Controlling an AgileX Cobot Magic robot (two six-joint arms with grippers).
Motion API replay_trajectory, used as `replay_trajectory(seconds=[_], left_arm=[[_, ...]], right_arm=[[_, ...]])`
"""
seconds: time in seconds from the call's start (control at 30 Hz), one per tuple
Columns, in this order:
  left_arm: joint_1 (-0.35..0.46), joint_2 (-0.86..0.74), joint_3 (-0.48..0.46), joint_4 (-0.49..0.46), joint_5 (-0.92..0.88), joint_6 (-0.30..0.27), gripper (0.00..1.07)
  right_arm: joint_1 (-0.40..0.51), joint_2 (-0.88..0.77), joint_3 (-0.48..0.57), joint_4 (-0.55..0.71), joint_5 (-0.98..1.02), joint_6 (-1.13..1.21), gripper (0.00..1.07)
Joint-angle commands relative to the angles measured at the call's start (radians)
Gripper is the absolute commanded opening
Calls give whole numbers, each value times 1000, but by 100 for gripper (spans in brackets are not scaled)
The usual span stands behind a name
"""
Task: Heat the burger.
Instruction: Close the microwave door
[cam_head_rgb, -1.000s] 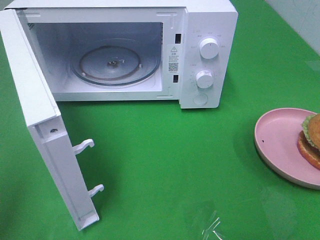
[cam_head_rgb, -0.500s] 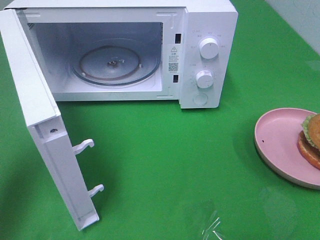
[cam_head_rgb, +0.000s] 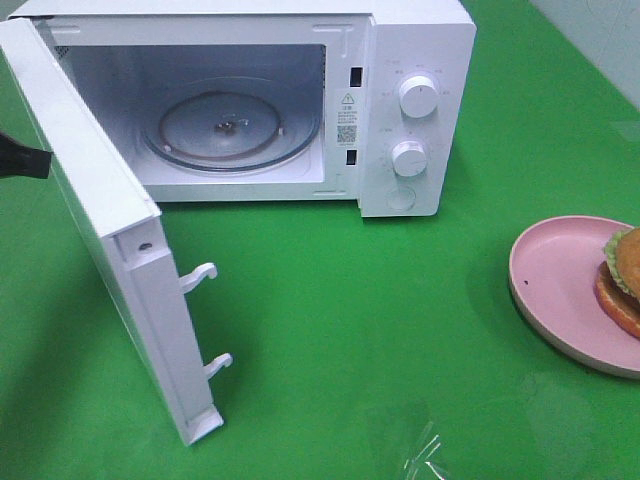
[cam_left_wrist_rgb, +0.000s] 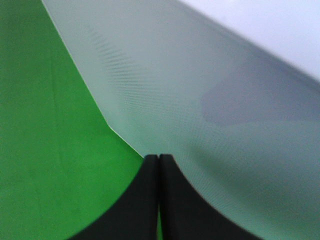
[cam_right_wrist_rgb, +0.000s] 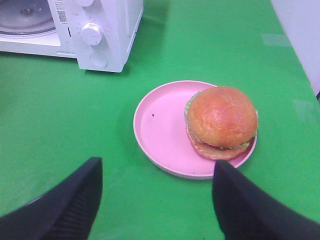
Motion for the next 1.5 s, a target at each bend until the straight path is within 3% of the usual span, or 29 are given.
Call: replay_trajectory(seconds=[0.03,0.5,1.0,1.5], left_arm=[[-62,47,-31,7,-59,0,0],[-172,190,-166,16,-115,-4,0],[-279,464,-486,16,-163,-4,0],[-380,629,-759,16,-157,-4,0]], right_arm=[[2,-26,4,1,-9,4,64],[2,-26,4,1,-9,4,64],[2,-26,4,1,-9,4,64],[2,-26,4,1,-9,4,64]])
